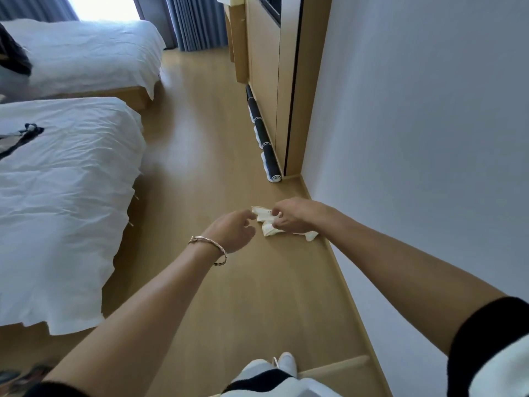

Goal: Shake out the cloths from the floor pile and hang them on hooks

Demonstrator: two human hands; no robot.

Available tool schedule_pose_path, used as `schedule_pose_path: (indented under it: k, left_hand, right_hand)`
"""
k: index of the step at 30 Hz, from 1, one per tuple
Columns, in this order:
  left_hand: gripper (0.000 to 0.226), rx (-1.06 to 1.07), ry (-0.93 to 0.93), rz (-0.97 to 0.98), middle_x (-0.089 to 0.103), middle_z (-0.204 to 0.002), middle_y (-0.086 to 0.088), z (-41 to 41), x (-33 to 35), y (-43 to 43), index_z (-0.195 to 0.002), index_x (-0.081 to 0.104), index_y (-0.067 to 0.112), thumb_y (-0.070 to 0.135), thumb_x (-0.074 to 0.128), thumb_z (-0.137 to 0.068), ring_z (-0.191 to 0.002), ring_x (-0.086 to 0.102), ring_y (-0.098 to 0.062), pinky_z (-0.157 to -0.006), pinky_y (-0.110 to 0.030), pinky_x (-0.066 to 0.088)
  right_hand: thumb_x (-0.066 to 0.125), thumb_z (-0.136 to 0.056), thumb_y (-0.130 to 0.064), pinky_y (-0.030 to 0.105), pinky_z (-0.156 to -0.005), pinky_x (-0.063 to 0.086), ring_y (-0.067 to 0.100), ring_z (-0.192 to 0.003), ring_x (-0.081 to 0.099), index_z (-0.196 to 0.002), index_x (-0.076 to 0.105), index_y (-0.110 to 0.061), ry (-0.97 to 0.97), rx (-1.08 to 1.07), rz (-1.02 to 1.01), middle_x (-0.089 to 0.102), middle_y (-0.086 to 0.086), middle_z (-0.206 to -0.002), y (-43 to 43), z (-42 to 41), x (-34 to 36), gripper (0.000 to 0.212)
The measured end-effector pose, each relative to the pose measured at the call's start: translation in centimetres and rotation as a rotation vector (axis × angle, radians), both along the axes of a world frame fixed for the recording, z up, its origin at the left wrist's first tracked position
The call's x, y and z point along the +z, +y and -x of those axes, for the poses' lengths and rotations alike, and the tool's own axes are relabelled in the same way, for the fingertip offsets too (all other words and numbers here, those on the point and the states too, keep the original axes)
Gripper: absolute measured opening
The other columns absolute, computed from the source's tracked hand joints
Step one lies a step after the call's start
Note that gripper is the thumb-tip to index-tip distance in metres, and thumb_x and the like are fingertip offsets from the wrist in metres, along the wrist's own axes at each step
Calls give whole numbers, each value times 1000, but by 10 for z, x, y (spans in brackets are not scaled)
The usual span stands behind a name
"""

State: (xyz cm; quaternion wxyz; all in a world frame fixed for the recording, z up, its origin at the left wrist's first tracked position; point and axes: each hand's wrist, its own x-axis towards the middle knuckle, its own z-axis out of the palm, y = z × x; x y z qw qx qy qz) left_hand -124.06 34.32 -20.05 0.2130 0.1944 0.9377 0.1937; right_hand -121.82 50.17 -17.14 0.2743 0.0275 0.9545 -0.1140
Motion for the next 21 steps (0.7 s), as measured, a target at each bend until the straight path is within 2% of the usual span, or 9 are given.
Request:
schedule_pose_path:
  k: [2, 7, 10, 14, 18, 21]
  left_hand:
    - [39, -30, -27, 21, 57, -127, 1, 15, -7, 16, -132, 48, 25, 26, 48, -93, -115, 53, -19, -95, -27, 39]
    - [40, -17, -57, 58, 58, -127, 1, 79, -26, 38, -133, 48, 25, 26, 49, -92, -116, 54, -19, -95, -27, 39]
    - [41, -15, -72, 61, 58, -126, 1, 119, -38, 45, -133, 48, 25, 27, 49, -92, -116, 54, -19, -95, -28, 39]
    - [40, -35, -117, 63, 57, -127, 0, 189, -65, 59, -132, 48, 24, 27, 49, -92, -115, 54, -20, -92, -27, 39]
    - [40, -63, -146, 48, 56, -129, -1, 273, -94, 76, -134, 47, 20, 26, 47, -94, -118, 53, -21, -92, -26, 38]
    - [39, -106, -216, 66, 57, -129, -3, 326, -116, 85, -133, 48, 18, 23, 45, -95, -118, 52, -23, -93, -27, 39]
  right_hand:
    - [44, -96, -26, 39, -98, 46, 27, -115, 54, -131, 54, -13, -34, 3, -5, 56, 9, -131, 18, 21, -4, 39]
    - [43, -95, -25, 39, -99, 44, 26, -118, 52, -133, 51, -14, -61, 11, 12, 54, 8, -133, 44, 80, -22, 40]
    - [43, -95, -24, 38, -95, 46, 26, -113, 54, -132, 52, -14, -84, 14, 18, 55, 8, -130, 51, 118, -39, 40]
    - [43, -94, -24, 38, -94, 48, 25, -109, 57, -130, 54, -16, -152, -7, -3, 57, 8, -127, 64, 177, -64, 38]
    - [41, -95, -23, 36, -96, 45, 26, -117, 53, -134, 51, -18, -179, -87, -19, 54, 7, -134, 88, 247, -96, 41]
    - [37, -97, -21, 34, -93, 43, 26, -116, 53, -133, 53, -18, -247, -133, -14, 53, 8, -134, 100, 294, -119, 39]
